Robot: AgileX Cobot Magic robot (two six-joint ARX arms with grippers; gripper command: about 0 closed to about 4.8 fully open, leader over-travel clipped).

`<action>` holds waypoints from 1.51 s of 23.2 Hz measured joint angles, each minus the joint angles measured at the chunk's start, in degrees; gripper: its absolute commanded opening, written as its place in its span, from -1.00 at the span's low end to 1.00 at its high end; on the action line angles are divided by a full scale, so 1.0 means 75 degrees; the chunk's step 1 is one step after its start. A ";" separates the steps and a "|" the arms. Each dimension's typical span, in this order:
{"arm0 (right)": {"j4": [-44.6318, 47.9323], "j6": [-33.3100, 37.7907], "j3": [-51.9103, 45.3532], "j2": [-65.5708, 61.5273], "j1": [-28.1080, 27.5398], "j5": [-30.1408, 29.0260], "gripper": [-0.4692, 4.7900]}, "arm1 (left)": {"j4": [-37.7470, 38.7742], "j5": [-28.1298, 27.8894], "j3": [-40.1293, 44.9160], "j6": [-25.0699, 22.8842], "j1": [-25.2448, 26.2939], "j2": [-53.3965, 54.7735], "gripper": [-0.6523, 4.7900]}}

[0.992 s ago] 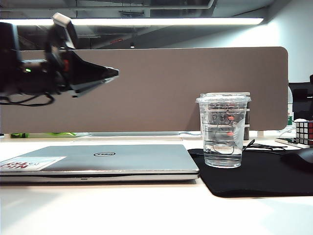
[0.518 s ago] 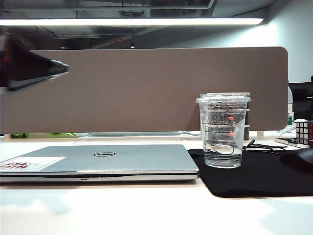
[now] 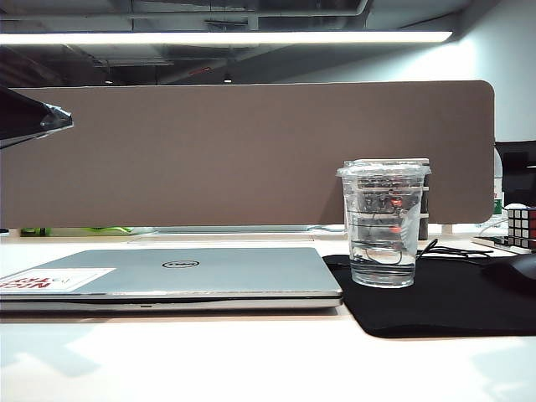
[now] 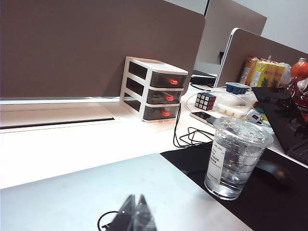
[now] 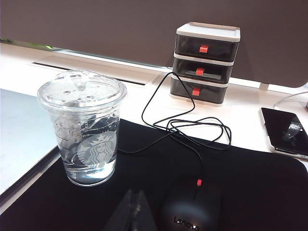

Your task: Pick up the coffee cup and place it on the right side of the laptop.

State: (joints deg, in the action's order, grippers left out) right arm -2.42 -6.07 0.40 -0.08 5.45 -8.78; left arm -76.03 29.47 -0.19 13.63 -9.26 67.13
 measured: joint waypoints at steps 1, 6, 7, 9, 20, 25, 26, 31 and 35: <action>0.0012 -0.0009 0.0000 0.0000 0.0000 0.0003 -0.83 | 0.0003 -0.0006 0.0000 -0.0003 0.0003 -0.0012 -0.78; 0.0271 -0.0140 0.0000 0.0000 0.0003 0.0169 -0.83 | 0.0597 -0.0525 0.0000 -0.0020 0.0000 -0.0889 -0.78; 0.0274 -0.0149 0.0000 0.0000 0.0000 0.0187 -0.83 | 0.0968 -0.0568 0.0000 -0.0082 0.0003 -0.1239 -0.78; 0.0271 -0.0163 0.0000 0.0000 0.0003 0.0274 -0.83 | 0.2098 -0.0697 -0.0003 -0.0303 0.0000 -0.2159 -0.78; 0.0242 -0.0178 0.0000 0.0000 0.0003 0.1271 -0.83 | 0.9643 -0.2943 -0.0015 -0.1119 0.0003 -0.8996 -0.78; 0.0277 -0.0481 0.0000 -0.0029 -0.0061 0.1556 -0.83 | 1.0130 -0.2844 0.0015 -0.1411 -0.0009 -0.8877 -0.78; 0.0283 -0.0516 0.0000 -0.0020 -0.0061 0.1483 -0.83 | 1.0080 -0.2830 0.0012 -0.1460 0.0000 -0.8883 -0.78; 0.0472 -0.0577 0.0000 -0.0020 -0.0213 0.0740 -0.83 | 0.9745 -0.2766 0.0012 -0.1518 0.0000 -0.8880 -0.78; 0.0627 -0.0577 0.0000 -0.0017 -0.0699 0.0734 -0.83 | 0.9477 -0.3136 0.0012 -0.1717 0.0003 -0.8880 -0.78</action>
State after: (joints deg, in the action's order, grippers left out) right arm 2.28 -10.39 0.40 -0.21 0.21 -3.27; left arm -4.95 5.96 -0.10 0.75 -9.23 0.54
